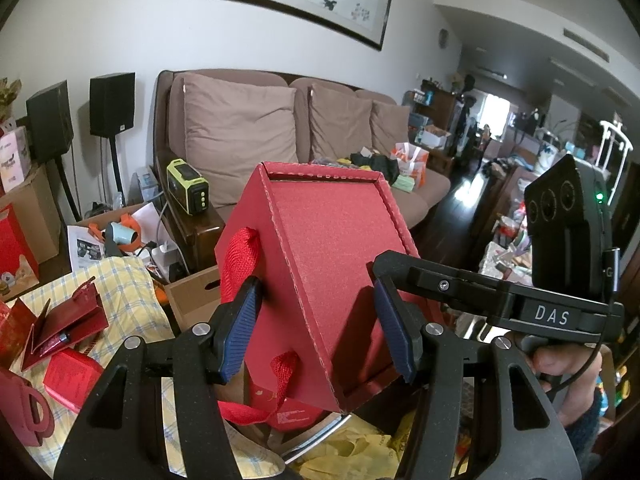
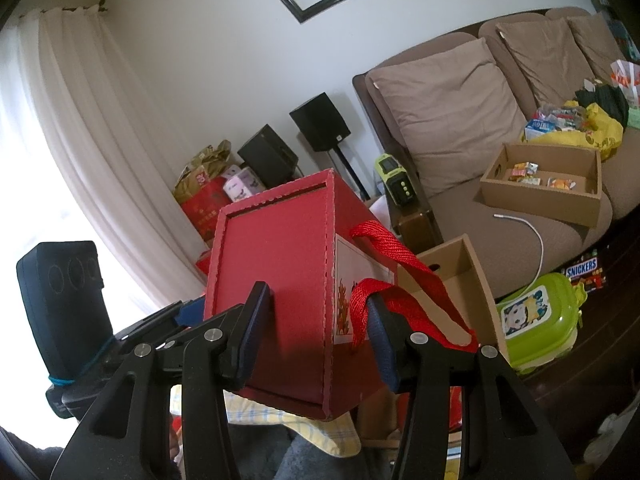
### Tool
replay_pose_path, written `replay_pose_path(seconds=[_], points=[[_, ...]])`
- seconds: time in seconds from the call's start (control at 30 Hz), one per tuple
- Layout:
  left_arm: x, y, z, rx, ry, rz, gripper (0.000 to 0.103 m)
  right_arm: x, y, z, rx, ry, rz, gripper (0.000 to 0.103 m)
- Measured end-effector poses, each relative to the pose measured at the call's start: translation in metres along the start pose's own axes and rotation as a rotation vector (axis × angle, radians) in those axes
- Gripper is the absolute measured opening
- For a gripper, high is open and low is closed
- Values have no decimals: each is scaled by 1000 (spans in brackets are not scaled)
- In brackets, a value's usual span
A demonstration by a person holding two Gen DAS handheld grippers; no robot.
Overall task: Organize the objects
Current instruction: 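Turn with the held red gift box bag toward the cardboard box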
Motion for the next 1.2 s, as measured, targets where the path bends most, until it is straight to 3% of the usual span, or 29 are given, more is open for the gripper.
replay_pose_path(seconds=[1.2], points=[[-14, -40, -19, 11, 52, -53, 55, -6, -32, 27, -22, -41, -62, 50]])
Point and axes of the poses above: each gripper's, at about its wrist camera, not at the fingertips, and y roughly against the way its jaws point, z to its right, x to its top, the point moved 6 cm from there along -y, roughly the way its jaws point, and after that the axes turned 2 degrees about z, right-handed, at the moved point
